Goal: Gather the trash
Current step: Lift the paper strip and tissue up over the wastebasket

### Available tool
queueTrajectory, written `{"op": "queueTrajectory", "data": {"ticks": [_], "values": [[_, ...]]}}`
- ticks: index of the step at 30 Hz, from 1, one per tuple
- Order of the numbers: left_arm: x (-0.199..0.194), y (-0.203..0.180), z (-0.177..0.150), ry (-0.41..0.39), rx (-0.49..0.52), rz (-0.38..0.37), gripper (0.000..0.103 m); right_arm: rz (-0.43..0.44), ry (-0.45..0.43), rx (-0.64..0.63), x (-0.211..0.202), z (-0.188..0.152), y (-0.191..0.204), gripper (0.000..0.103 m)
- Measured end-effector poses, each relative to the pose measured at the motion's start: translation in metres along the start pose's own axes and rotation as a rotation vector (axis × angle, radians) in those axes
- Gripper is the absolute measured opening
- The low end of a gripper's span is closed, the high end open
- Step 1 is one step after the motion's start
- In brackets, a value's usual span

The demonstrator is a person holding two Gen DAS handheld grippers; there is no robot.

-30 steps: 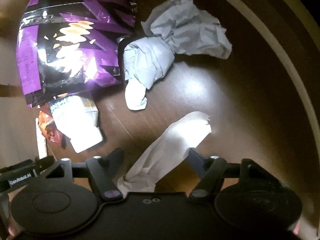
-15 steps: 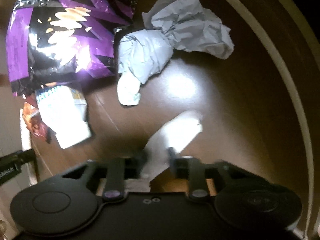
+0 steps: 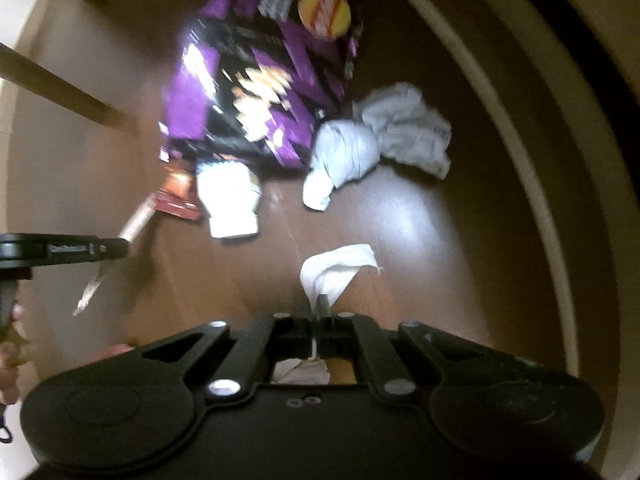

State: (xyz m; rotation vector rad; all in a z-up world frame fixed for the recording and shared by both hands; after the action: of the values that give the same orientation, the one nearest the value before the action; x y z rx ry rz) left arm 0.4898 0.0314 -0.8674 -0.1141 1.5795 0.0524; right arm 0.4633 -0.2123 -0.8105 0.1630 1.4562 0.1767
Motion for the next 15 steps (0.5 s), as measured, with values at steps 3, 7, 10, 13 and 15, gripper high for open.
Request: {"op": "queueTrajectory", "data": {"ticks": [3,7,10,13,15], "values": [[-0.033,0.002,-0.003,0.02,-0.048,-0.03,0.014,0.016,-0.027,-0.013,-0.041,0.009,0.011,0.001],[-0.084,0.009,-0.006,0.027,-0.074,-0.066,0.014,0.039,-0.067,-0.039,-0.088,0.024,0.026,0.001],[-0.104,0.015,-0.005,0.03,-0.079,-0.082,0.013,0.054,-0.092,-0.064,-0.118,0.026,0.035,0.001],[-0.127,0.018,-0.008,0.034,-0.088,-0.091,0.013,0.065,-0.11,-0.071,-0.142,0.026,0.04,0.001],[-0.144,0.02,-0.007,0.034,-0.113,-0.115,0.013,0.071,-0.115,-0.053,-0.153,0.028,0.042,0.001]]}}
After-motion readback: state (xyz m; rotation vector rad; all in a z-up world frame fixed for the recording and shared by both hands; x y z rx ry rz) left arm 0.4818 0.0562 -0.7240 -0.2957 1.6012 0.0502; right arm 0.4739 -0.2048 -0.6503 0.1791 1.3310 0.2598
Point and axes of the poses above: each gripper's, at about its wrist camera, not at the fingertips, and x roughly the way its jaws point, y to its left, z to its top, the point moved 5 cm from there along x, roughly the way its jaws point, and after that the axes turned 9 degrees about -x, right-handed, at the moved point
